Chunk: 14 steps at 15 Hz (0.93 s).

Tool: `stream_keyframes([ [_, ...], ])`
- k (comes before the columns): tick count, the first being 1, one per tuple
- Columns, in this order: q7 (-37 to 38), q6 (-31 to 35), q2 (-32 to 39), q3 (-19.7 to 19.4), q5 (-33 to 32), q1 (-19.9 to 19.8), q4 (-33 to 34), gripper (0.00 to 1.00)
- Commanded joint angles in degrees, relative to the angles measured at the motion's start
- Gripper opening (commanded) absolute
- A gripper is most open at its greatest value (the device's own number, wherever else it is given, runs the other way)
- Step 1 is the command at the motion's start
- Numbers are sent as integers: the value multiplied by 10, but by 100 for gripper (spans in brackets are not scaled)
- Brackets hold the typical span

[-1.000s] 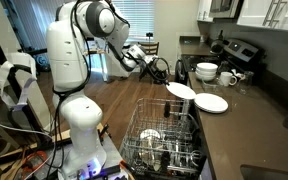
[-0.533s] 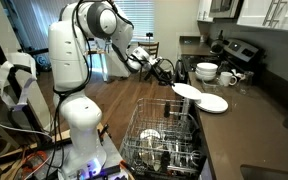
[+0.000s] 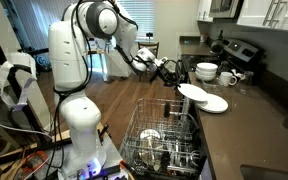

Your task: Remove the white plate from the dishwasher and place it on top of the pile of white plates on the counter

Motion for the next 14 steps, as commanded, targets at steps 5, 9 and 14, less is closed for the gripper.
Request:
stream_keyframes([
  [5, 1, 0, 11, 5, 2, -8, 3, 2],
  [9, 3, 5, 22, -5, -7, -17, 6, 2],
  [14, 4, 26, 24, -20, -22, -29, 9, 2],
])
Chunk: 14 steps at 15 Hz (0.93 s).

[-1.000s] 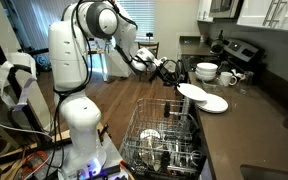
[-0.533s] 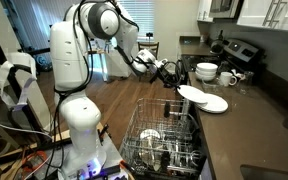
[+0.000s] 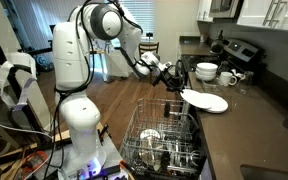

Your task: Remove the white plate from the dishwasher and place it on top of the pile of white plates on the counter

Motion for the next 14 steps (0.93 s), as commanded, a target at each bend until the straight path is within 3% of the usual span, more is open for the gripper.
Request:
stream_keyframes([
  [1, 3, 18, -2, -6, -24, -15, 10, 2],
  [14, -9, 117, 15, -33, -86, -48, 41, 2],
])
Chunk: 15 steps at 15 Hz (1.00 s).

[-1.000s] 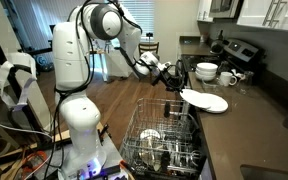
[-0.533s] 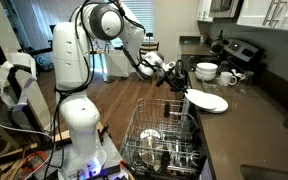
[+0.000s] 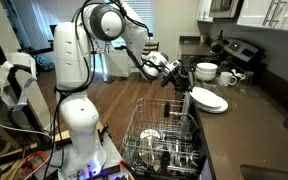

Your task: Remove the white plate from the dishwasher and place it on top of the pile of white plates on the counter

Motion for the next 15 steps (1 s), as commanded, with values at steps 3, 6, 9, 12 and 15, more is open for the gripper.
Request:
stream_keyframes([
  [3, -13, 32, 22, -6, -18, -19, 37, 2],
  [6, -14, 30, 37, -11, -17, -22, 55, 3],
  [9, -19, 34, 53, -15, -11, -26, 72, 2],
  [12, -24, 49, 65, -16, -4, -31, 83, 3],
  [15, -27, 57, 70, -16, -1, -34, 91, 9],
])
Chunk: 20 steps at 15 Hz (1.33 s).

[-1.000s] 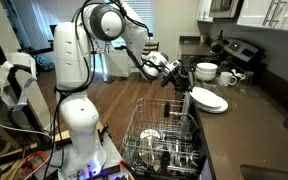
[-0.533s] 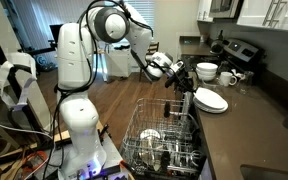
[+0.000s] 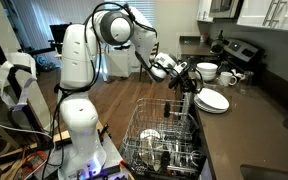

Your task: Remove the white plate from the dishwasher and place it on top of the pile of white plates on the counter

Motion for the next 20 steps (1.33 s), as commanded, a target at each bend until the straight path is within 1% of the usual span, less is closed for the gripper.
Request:
stream_keyframes([
  [1, -23, 20, 11, 1, -1, -11, 19, 9],
  [2, -23, 21, 11, 1, 0, -12, 20, 12],
  [3, -24, 21, 12, 2, 2, -11, 20, 12],
  [5, -26, 14, 14, 2, 6, -10, 20, 17],
  [6, -27, 11, 15, 2, 8, -9, 20, 21],
  [7, -26, 10, 16, 2, 8, -8, 19, 23],
  [9, -29, 6, 16, 3, 13, -8, 17, 30],
  [10, -30, 1, 15, 3, 17, -7, 17, 28],
  [11, -33, -9, 14, 4, 22, -5, 15, 32],
  [12, -41, -13, 12, 5, 30, -5, 14, 28],
  [13, -48, -19, 9, 6, 38, -4, 11, 26],
  [14, -52, -23, 8, 6, 42, -3, 11, 28],
  [16, -64, -38, 4, 8, 60, 0, 8, 27],
  [18, -71, -52, 0, 9, 70, 3, 7, 30],
  [19, -73, -58, -1, 10, 74, 4, 6, 35],
  [20, -75, -62, -2, 11, 76, 4, 7, 35],
])
